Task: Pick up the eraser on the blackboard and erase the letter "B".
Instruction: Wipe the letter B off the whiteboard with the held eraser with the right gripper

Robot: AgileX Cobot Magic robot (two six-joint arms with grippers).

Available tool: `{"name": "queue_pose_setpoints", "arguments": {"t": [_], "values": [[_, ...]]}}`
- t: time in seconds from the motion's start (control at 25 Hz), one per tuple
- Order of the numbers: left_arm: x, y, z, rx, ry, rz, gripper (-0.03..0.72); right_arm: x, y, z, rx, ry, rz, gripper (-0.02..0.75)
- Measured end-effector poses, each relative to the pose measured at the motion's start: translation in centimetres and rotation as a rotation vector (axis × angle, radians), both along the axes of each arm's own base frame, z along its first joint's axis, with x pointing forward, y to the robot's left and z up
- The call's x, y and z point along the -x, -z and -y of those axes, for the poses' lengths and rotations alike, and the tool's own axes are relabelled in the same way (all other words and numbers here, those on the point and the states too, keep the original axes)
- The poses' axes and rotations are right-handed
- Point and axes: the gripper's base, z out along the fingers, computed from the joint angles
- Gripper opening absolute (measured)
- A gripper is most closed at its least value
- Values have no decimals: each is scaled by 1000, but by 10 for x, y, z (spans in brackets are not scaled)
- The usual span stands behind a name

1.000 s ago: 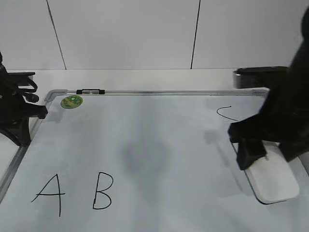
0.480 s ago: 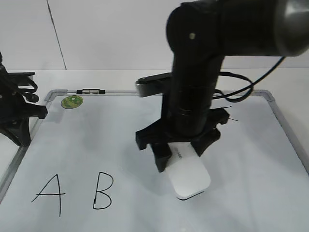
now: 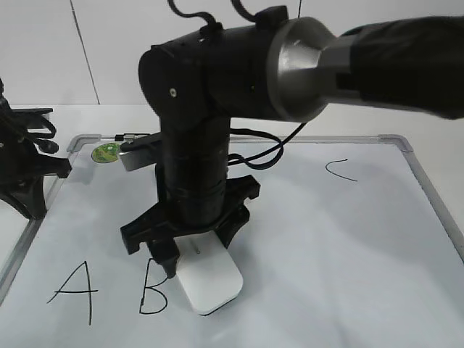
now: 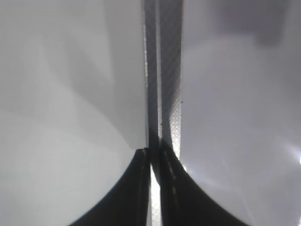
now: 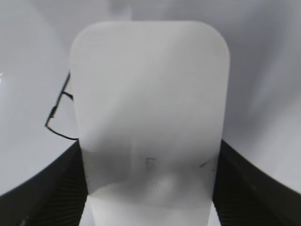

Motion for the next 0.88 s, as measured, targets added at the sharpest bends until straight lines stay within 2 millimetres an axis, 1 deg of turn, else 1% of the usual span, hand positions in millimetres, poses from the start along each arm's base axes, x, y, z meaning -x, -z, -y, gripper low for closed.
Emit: {"name": "queue_pose_setpoints", "arguments": {"t": [0.16, 0.28, 0.36, 0.52, 0.68, 0.88], "values": [[0, 0, 0, 0, 0, 0, 26, 11, 9, -14, 11, -45, -15, 552], [0, 0, 0, 0, 0, 0, 26, 17, 16, -20, 13, -66, -38, 552], [0, 0, 0, 0, 0, 0, 27, 20, 17, -23, 2, -68, -54, 552], [0, 0, 0, 1, -1, 0, 28, 21, 22, -26, -8, -63, -79, 552], [0, 0, 0, 1, -1, 0, 29, 20, 31, -30, 4, -67, -96, 551], [0, 0, 0, 1, -1, 0, 29, 22, 33, -34, 21, -81, -100, 551]]}}
